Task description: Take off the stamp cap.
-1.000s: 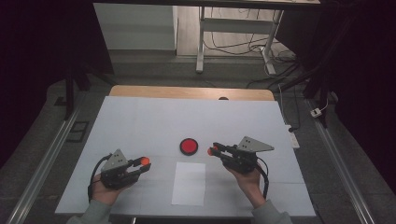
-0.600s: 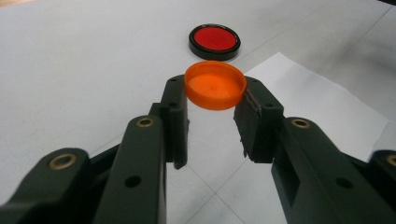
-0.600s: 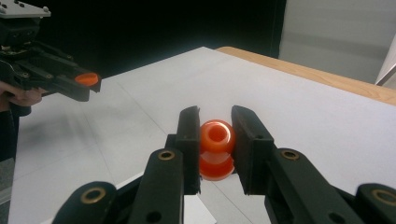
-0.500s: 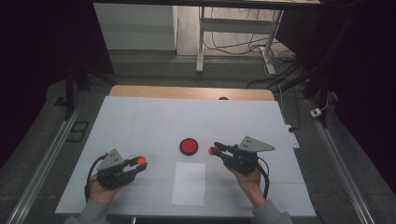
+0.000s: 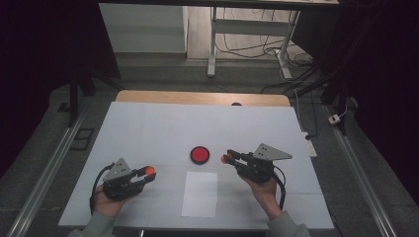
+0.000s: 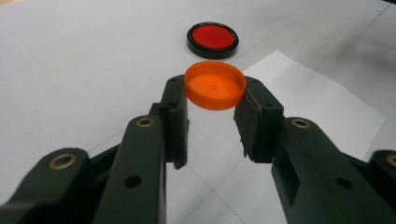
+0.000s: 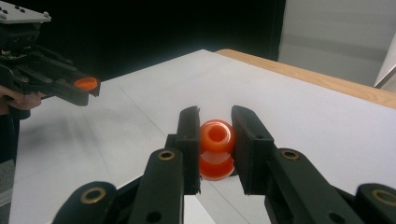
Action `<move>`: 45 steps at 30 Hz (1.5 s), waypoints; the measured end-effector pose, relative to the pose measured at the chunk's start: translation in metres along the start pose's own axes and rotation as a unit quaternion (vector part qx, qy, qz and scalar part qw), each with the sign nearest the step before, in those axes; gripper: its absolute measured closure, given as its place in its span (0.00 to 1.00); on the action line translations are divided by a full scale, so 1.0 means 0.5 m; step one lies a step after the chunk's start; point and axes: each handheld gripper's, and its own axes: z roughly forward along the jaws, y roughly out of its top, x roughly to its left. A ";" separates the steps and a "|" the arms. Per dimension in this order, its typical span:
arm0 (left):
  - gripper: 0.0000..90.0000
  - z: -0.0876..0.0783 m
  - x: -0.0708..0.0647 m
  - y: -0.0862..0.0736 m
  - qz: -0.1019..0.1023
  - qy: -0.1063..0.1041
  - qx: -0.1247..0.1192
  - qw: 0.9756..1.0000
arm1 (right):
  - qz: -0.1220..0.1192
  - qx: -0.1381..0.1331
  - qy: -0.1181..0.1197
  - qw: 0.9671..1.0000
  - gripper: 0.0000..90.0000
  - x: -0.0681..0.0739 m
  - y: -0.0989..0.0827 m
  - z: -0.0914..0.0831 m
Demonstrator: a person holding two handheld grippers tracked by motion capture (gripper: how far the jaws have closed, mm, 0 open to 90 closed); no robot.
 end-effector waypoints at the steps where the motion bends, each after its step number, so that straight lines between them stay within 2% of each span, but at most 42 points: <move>1: 0.73 0.000 0.001 0.000 -0.001 0.000 0.000 1.000 | 0.000 -0.001 0.001 1.000 0.81 0.000 0.001 0.000; 26: 0.73 0.002 0.005 -0.004 -0.005 0.002 0.007 1.000 | -0.005 0.005 -0.001 1.000 0.81 -0.001 0.006 0.019; 34: 0.73 0.002 0.004 -0.004 -0.005 0.002 0.008 1.000 | -0.006 0.011 -0.001 1.000 0.81 -0.002 0.007 0.033; 45: 0.73 0.002 0.006 -0.005 -0.006 0.003 0.008 1.000 | -0.006 0.023 -0.002 1.000 0.81 -0.016 0.005 0.072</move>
